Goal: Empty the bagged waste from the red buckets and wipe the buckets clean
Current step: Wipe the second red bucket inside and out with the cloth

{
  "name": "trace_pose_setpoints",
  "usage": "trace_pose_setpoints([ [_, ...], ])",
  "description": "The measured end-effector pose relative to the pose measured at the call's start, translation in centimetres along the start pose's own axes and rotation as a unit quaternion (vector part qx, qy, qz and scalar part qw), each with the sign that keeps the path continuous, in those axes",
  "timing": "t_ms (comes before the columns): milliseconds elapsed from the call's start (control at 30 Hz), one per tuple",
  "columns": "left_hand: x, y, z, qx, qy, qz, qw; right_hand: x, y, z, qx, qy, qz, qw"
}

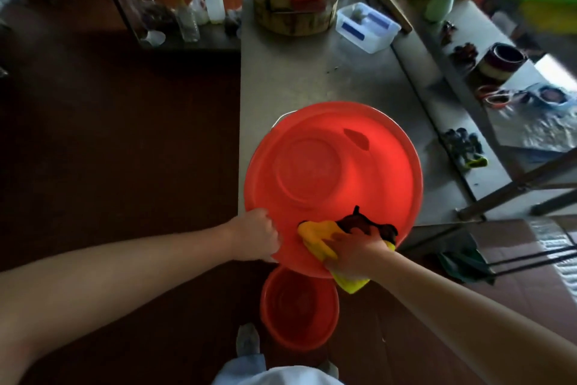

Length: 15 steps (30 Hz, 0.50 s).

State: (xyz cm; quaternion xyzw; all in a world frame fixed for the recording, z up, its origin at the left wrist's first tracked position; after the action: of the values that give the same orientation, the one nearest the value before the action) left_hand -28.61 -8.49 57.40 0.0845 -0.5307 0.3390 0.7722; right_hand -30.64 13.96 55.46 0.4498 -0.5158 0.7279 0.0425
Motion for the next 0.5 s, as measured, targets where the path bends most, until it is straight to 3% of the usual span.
trace_pose_setpoints([
  [300,2.0,-0.8,6.1,0.043,0.042,0.038,0.997,1.0,-2.9,-2.1,0.085,-0.148,-0.080,0.982],
  [500,1.5,-0.5,3.2,0.085,0.010,0.070,0.994,0.6,-2.4,-0.2,0.078,-0.175,-0.116,0.975],
])
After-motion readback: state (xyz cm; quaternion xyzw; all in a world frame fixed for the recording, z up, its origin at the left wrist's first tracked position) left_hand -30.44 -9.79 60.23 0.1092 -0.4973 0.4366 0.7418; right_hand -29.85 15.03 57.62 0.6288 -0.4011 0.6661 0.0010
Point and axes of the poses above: each hand's wrist, its own y-axis towards the middle knuckle, its own x-axis out of the back of the hand, z = x × y, the point moved 3 cm from there along y, towards the middle knuckle, and after that the axes turned 10 degrees about x, right-handed, at the moved point
